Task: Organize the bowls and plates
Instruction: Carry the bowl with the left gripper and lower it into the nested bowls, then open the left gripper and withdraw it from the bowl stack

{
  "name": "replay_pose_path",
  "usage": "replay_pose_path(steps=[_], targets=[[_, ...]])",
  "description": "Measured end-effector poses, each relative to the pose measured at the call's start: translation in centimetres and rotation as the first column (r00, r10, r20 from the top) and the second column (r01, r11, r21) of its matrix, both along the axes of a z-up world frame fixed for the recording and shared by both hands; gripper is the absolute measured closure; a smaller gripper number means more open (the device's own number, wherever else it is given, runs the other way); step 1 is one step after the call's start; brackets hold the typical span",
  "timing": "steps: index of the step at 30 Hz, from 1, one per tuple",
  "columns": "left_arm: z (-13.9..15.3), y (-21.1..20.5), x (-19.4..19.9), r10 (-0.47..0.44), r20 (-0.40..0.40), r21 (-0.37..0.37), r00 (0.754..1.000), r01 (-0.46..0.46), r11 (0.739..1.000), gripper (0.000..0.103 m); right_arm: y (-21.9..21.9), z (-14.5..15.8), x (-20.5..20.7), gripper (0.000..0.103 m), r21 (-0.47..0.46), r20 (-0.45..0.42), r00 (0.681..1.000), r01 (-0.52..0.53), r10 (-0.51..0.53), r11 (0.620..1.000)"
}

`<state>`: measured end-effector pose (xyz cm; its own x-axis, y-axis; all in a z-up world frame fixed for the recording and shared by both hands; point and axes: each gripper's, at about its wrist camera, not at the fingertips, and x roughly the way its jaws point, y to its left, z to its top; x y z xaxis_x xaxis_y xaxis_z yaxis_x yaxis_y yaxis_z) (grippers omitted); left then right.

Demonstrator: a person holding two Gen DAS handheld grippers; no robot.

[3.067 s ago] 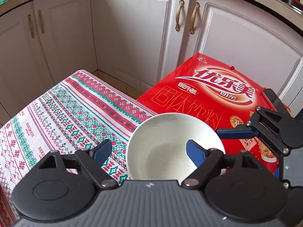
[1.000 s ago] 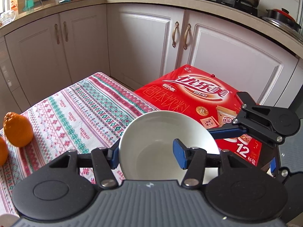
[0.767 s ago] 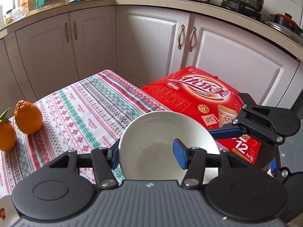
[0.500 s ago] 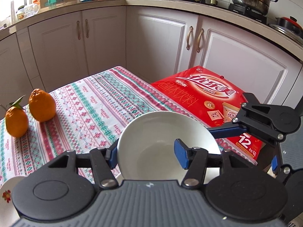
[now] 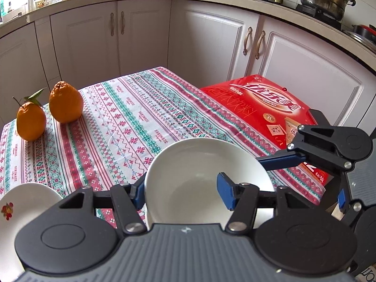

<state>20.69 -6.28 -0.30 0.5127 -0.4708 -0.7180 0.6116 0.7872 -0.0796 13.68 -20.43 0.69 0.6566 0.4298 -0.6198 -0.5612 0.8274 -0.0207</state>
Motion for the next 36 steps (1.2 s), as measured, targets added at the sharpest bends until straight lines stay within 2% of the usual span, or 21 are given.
replay_pose_path(steps=[7,16,20,23,27,31,32,36], targets=[[-0.9,0.1,0.0,0.002,-0.015,0.007,1.000,-0.002,1.000,0.044,0.1,-0.6,0.2,0.015,-0.002,-0.020,1.000,-0.004,0.004,1.000],[-1.1,-0.1,-0.2,-0.008,0.004,0.019,1.000,0.008,1.000,0.041,0.2,-1.0,0.6,0.015,0.001,-0.034,0.999,-0.004,0.004,1.000],[-1.2,-0.2,-0.2,-0.015,0.007,0.019,1.000,0.015,1.000,0.038,0.1,-1.0,0.7,0.015,0.005,-0.036,0.999,-0.005,0.005,1.000],[-1.2,-0.1,-0.2,-0.018,0.006,0.017,1.000,0.018,1.000,0.032,0.2,-1.1,0.7,0.015,0.002,-0.036,0.999,-0.006,0.006,1.000],[-1.4,0.1,-0.1,-0.010,0.008,0.027,1.000,0.010,1.000,0.030,0.3,-1.3,0.6,0.014,-0.008,-0.028,1.000,-0.005,0.005,1.000],[-0.9,0.6,-0.4,-0.017,0.022,0.008,1.000,0.017,1.000,0.028,-0.2,-0.9,0.2,0.005,0.019,-0.017,1.000,-0.016,0.017,1.000],[-0.7,0.7,-0.6,-0.019,0.033,0.007,0.999,0.019,1.000,0.023,-0.3,-0.9,0.1,0.004,0.016,-0.012,1.000,-0.016,0.016,1.000],[0.2,1.2,-1.2,-0.016,0.071,0.009,0.997,0.016,1.000,0.021,-0.7,-0.4,-0.1,0.003,0.018,0.010,1.000,0.000,0.000,1.000]])
